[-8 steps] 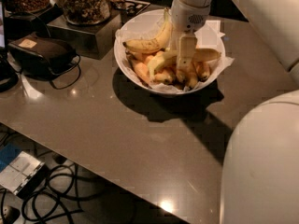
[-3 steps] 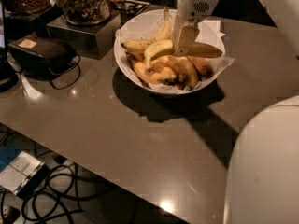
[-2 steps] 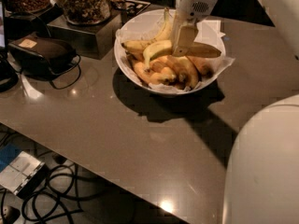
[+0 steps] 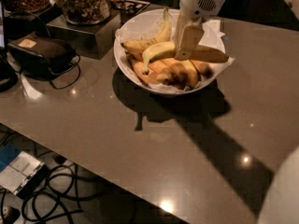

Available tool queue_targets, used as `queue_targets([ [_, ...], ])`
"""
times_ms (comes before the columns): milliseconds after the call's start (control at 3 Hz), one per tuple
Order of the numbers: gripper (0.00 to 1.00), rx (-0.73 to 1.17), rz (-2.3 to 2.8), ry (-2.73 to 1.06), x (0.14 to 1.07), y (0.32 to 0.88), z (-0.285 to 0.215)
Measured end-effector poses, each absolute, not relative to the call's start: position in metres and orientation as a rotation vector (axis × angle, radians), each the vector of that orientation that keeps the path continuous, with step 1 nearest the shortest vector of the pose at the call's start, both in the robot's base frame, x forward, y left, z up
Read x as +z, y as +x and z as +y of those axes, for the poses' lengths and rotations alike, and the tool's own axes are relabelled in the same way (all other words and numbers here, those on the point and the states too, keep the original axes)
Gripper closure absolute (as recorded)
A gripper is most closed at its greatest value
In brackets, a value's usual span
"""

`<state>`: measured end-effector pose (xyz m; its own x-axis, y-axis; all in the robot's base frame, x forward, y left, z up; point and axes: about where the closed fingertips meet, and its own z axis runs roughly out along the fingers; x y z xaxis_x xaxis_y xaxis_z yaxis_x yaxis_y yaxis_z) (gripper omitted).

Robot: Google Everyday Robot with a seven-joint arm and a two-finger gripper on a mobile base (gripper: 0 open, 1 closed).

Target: Pick banana from white bowl

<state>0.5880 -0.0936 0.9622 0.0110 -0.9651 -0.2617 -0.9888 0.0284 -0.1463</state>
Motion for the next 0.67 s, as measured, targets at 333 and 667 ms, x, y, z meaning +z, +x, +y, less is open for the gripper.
queue_targets([
  [333, 1.0, 0.072, 2.01, -1.985, 1.0051, 0.5328, -0.0801],
  [667, 1.0, 0.06, 1.991, -1.966, 1.0077, 0.5383, -0.0762],
])
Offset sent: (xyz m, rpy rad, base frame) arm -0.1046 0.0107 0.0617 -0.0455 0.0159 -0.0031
